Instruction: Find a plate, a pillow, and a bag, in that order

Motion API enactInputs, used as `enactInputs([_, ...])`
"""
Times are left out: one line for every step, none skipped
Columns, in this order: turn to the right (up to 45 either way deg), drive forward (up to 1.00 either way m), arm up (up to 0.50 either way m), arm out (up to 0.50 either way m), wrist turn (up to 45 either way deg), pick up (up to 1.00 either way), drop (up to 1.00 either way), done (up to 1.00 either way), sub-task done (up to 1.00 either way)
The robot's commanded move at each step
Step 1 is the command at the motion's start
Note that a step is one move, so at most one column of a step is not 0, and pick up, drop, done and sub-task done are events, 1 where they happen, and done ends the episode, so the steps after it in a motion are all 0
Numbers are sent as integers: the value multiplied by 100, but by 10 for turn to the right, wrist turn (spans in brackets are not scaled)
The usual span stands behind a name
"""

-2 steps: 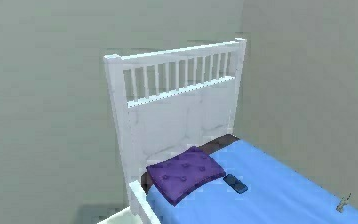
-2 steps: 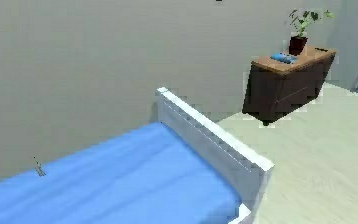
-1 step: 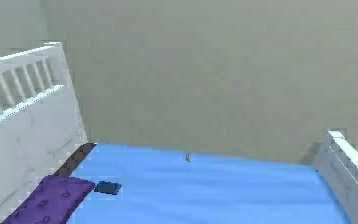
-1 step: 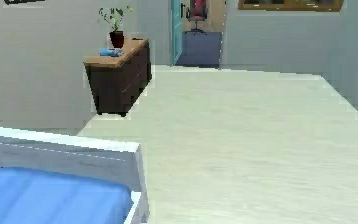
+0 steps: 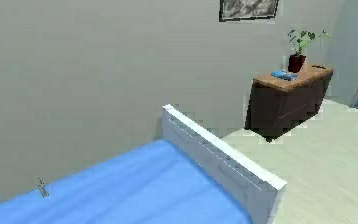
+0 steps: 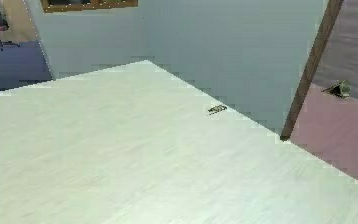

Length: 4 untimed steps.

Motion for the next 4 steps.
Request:
enactInputs([450, 0, 0, 0, 0, 0, 0, 0, 0])
enactInputs([90, 0, 0, 0, 0, 0, 0, 0, 0])
enactInputs([0, 95, 0, 0, 0, 0, 0, 0, 0])
enactInputs([-30, 0, 0, 0, 0, 0, 0, 0, 0])
